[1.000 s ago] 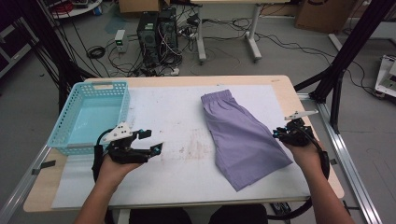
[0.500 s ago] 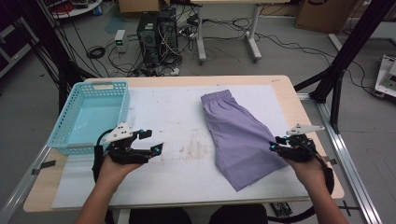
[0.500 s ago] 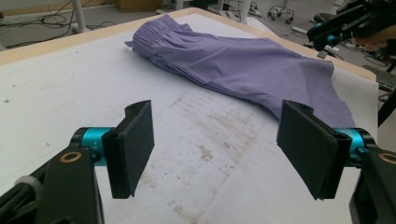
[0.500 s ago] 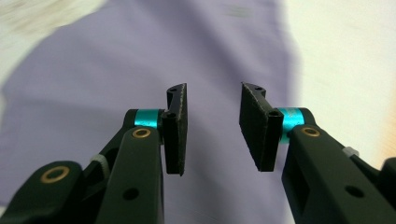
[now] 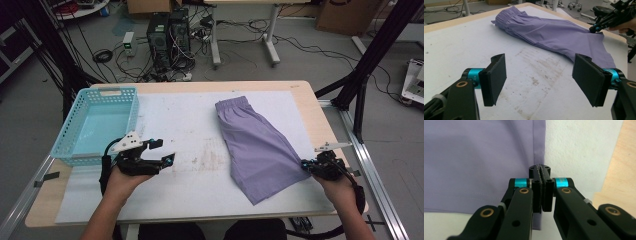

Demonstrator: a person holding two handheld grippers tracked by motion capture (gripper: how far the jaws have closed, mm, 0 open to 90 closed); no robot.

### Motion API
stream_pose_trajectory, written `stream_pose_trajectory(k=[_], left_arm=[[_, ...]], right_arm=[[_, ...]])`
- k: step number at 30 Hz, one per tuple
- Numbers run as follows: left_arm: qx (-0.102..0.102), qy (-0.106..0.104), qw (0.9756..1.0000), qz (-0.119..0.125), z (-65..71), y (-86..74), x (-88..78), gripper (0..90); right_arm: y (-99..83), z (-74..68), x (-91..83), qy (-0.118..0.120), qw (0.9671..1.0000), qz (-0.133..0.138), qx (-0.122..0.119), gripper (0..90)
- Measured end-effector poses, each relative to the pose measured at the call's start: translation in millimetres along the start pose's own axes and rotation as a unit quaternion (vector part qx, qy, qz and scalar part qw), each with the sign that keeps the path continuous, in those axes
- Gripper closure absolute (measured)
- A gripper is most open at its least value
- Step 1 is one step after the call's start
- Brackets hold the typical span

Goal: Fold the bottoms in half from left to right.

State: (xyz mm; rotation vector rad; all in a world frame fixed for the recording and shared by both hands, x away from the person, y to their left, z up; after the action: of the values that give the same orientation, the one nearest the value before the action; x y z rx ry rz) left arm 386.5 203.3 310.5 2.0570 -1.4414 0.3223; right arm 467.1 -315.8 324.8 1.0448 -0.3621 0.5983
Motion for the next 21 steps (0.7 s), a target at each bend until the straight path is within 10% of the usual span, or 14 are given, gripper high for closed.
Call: stream_pose_trajectory(k=[8,13,21], left_arm=[[0.001,-0.003,1.0000,-0.001,0.4,0.0,0.8,27.5],[-0.001,0.000,1.0000,0.003,-1.0,0.3,-0.8,27.5],[0.001,0.000,1.0000,0.007,-0.9,1.7,-2.4,27.5]], right_arm=[[-6.0,15.0,-1.3,-0.019,0.9997,-0.007,0.014,89.1],[7.4,9.9,3.6,-0.026,0.9992,0.028,0.008,63.9],[83.5,-45.4,18.1,0.014,0.9960,0.069,-0.054,54.9]])
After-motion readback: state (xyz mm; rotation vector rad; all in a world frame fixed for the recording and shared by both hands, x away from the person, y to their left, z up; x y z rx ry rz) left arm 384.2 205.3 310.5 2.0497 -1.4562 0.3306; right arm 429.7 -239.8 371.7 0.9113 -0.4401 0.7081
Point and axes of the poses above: each handheld gripper's, and its own axes: x roughly forward along the jaws, y roughly out of its top, z roughly to its right, the point moved 4 cm from there along x, roughly forward along the jaws, and after that the axes turned 3 degrees about -y, right-handed, at the moved point
